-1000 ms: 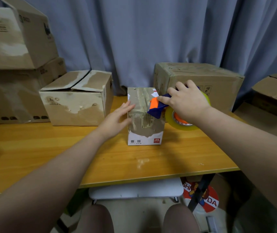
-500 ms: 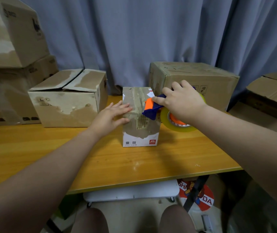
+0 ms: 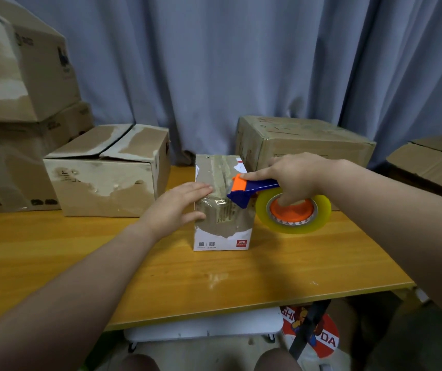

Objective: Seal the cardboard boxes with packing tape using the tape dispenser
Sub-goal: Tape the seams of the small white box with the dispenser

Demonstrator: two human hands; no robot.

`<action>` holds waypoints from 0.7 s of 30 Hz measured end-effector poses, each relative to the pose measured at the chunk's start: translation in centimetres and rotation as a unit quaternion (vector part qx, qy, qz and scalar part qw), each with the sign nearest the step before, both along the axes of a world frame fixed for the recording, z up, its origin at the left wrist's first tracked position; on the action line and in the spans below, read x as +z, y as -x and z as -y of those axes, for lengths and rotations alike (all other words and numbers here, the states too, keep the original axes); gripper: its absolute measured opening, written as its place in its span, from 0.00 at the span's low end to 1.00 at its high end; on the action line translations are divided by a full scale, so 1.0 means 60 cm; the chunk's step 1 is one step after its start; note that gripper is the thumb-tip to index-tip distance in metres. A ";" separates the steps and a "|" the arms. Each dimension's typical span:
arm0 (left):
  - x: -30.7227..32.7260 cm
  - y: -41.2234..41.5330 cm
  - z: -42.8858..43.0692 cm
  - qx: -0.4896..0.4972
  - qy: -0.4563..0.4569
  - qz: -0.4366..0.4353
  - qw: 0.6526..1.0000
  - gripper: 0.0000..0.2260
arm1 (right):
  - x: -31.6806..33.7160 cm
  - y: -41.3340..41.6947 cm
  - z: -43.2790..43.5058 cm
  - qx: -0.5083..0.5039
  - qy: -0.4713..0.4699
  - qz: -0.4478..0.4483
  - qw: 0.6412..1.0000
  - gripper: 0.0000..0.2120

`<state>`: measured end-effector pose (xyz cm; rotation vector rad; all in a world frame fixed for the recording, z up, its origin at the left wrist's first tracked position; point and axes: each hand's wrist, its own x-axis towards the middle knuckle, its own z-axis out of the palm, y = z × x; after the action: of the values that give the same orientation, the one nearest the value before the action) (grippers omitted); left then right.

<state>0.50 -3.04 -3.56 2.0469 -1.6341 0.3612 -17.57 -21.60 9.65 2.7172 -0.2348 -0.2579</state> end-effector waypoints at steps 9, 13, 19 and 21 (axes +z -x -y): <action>0.026 0.005 0.006 0.035 -0.037 0.028 0.998 0.26 | -0.014 0.002 0.005 -0.031 -0.097 0.032 0.994 0.41; 0.010 0.038 0.009 0.041 -0.013 0.127 0.991 0.28 | -0.006 -0.003 -0.005 -0.027 -0.093 0.026 0.995 0.39; 0.020 0.015 0.016 0.149 -0.006 0.125 0.981 0.24 | 0.006 -0.050 -0.056 0.009 -0.074 0.062 0.995 0.33; 0.025 0.009 0.022 0.164 -0.025 0.097 0.981 0.24 | -0.003 -0.072 -0.064 0.022 -0.068 0.083 0.994 0.29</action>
<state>-0.06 -4.35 -2.07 2.3869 -1.4184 0.6580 -13.24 -17.75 9.50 2.8784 -0.2113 -0.0356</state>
